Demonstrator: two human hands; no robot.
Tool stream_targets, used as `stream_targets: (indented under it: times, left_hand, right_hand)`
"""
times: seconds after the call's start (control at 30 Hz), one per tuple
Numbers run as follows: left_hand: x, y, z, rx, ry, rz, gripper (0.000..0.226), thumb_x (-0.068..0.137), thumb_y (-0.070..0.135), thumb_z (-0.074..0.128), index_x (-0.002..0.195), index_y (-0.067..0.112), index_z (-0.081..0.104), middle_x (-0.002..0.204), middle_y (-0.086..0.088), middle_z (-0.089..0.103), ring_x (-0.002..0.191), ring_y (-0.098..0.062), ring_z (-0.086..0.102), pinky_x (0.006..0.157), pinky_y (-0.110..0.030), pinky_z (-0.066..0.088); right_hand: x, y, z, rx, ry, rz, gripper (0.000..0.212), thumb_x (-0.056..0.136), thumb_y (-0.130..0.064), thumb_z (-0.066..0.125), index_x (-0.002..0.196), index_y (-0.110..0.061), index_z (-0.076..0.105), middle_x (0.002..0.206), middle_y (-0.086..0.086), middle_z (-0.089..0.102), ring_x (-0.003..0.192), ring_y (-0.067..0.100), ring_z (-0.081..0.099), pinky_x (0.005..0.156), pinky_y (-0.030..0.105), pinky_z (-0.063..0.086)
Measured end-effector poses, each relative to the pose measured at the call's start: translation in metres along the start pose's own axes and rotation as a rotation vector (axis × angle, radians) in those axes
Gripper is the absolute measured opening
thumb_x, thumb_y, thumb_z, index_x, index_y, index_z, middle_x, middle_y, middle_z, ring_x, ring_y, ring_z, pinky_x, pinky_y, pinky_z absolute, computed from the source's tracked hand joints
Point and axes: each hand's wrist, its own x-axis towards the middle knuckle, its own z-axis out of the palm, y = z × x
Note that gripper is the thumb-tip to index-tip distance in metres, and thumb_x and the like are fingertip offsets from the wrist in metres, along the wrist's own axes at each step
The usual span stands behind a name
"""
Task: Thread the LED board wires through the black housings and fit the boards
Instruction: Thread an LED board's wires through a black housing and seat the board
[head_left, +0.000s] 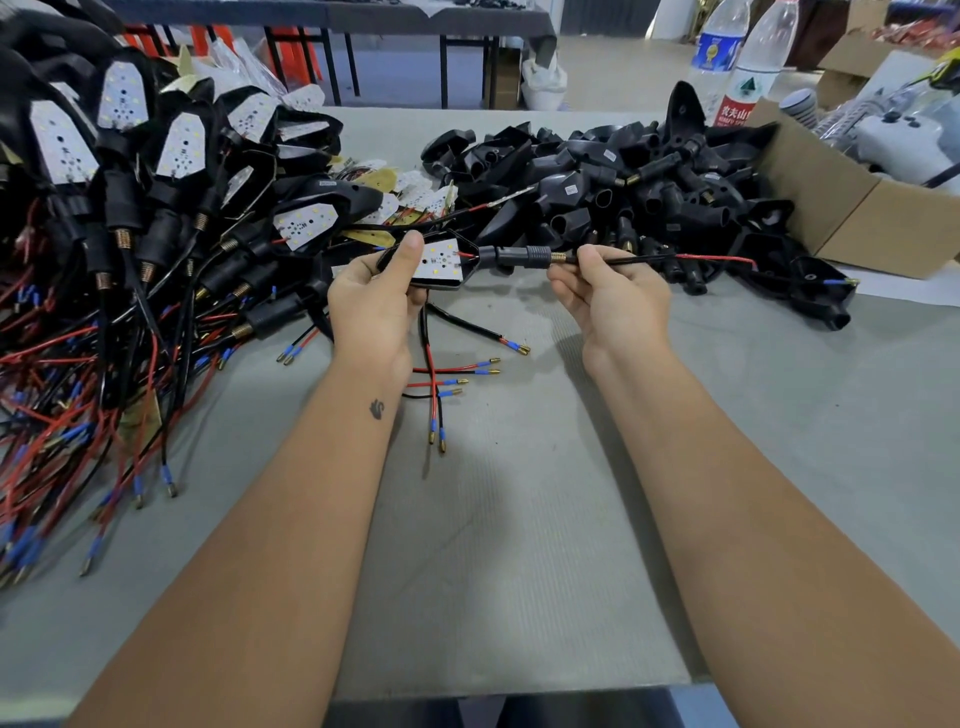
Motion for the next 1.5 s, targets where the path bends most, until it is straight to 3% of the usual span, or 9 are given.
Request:
stream_targets:
  times: [0.13,0.33,0.6,0.83,0.97,1.03,1.17,1.3,1.5]
  left_hand:
    - [0.0,0.003,0.001,-0.08,-0.014,-0.047,0.02,0.093,0.018,0.066,0.075,0.011,0.064,0.067,0.002,0.068,0.061,-0.008,0.062,0.057,-0.017,0.051]
    - [0.002,0.001,0.002,-0.116,-0.105,-0.1,0.016,0.098,0.021,0.059,0.092,0.007,0.063,0.076,-0.007,0.074,0.068,-0.016,0.071,0.058,-0.023,0.055]
    - [0.0,0.0,0.0,-0.044,-0.064,-0.021,0.012,0.095,0.013,0.062,0.085,0.01,0.067,0.078,-0.002,0.072,0.067,-0.01,0.069,0.06,-0.019,0.054]
    - [-0.001,0.005,0.001,-0.171,-0.086,-0.086,0.013,0.097,0.018,0.06,0.092,0.007,0.066,0.078,-0.006,0.075,0.073,-0.016,0.073,0.066,-0.025,0.058]
    - [-0.004,0.001,0.008,0.125,-0.158,-0.129,0.025,0.103,0.022,0.047,0.11,0.001,0.059,0.088,-0.013,0.074,0.081,-0.022,0.073,0.071,-0.025,0.06]
    - [-0.012,-0.002,0.017,0.307,-0.223,-0.082,0.022,0.103,0.02,0.045,0.102,0.005,0.061,0.084,-0.008,0.071,0.078,-0.017,0.069,0.07,-0.02,0.058]
    - [-0.023,-0.009,0.032,0.551,-0.324,0.085,0.027,0.101,0.023,0.048,0.079,0.019,0.063,0.083,-0.001,0.068,0.084,-0.014,0.067,0.079,-0.03,0.056]
    - [-0.021,-0.01,0.03,0.329,-0.288,0.057,0.021,0.101,0.016,0.051,0.083,0.016,0.061,0.073,0.008,0.065,0.065,0.003,0.063,0.069,-0.02,0.057]
    - [-0.015,-0.006,0.026,0.125,-0.261,0.062,0.013,0.101,0.011,0.051,0.093,0.008,0.061,0.087,-0.005,0.07,0.076,-0.011,0.07,0.077,-0.026,0.058]
  right_hand:
    - [0.0,-0.001,0.001,0.041,0.004,0.01,0.014,0.099,0.001,0.05,0.086,-0.001,0.057,0.071,0.013,0.064,0.055,0.014,0.068,0.058,0.022,0.057]
    - [0.0,-0.002,0.001,0.074,0.002,0.039,0.015,0.101,0.001,0.044,0.093,0.002,0.056,0.074,0.016,0.064,0.055,0.016,0.068,0.061,0.025,0.06]
    - [-0.001,-0.002,0.001,0.097,-0.003,0.056,0.018,0.101,0.003,0.04,0.106,0.004,0.057,0.075,0.016,0.065,0.058,0.017,0.069,0.061,0.024,0.059]
    - [0.0,0.0,0.0,0.12,-0.07,0.072,0.02,0.101,0.005,0.039,0.097,0.0,0.058,0.08,0.018,0.065,0.063,0.019,0.071,0.064,0.026,0.06]
    - [0.0,0.002,0.002,0.142,-0.127,0.088,0.023,0.101,0.006,0.038,0.093,-0.001,0.059,0.078,0.019,0.067,0.068,0.023,0.073,0.07,0.03,0.061]
    - [-0.003,0.004,0.005,0.143,-0.161,0.095,0.023,0.1,0.006,0.038,0.092,-0.001,0.059,0.08,0.02,0.068,0.07,0.023,0.073,0.069,0.029,0.061]
    - [-0.008,0.009,0.012,0.129,-0.233,0.095,0.023,0.098,0.008,0.04,0.089,-0.001,0.059,0.079,0.019,0.069,0.071,0.024,0.073,0.071,0.03,0.061]
    - [-0.011,0.011,0.013,0.128,-0.318,0.136,0.024,0.098,0.008,0.04,0.088,-0.001,0.06,0.079,0.016,0.073,0.075,0.024,0.074,0.071,0.029,0.061]
    - [-0.015,0.012,0.014,-0.133,-0.412,0.07,0.024,0.095,0.004,0.044,0.091,-0.006,0.065,0.073,0.011,0.072,0.067,0.019,0.071,0.062,0.025,0.057]
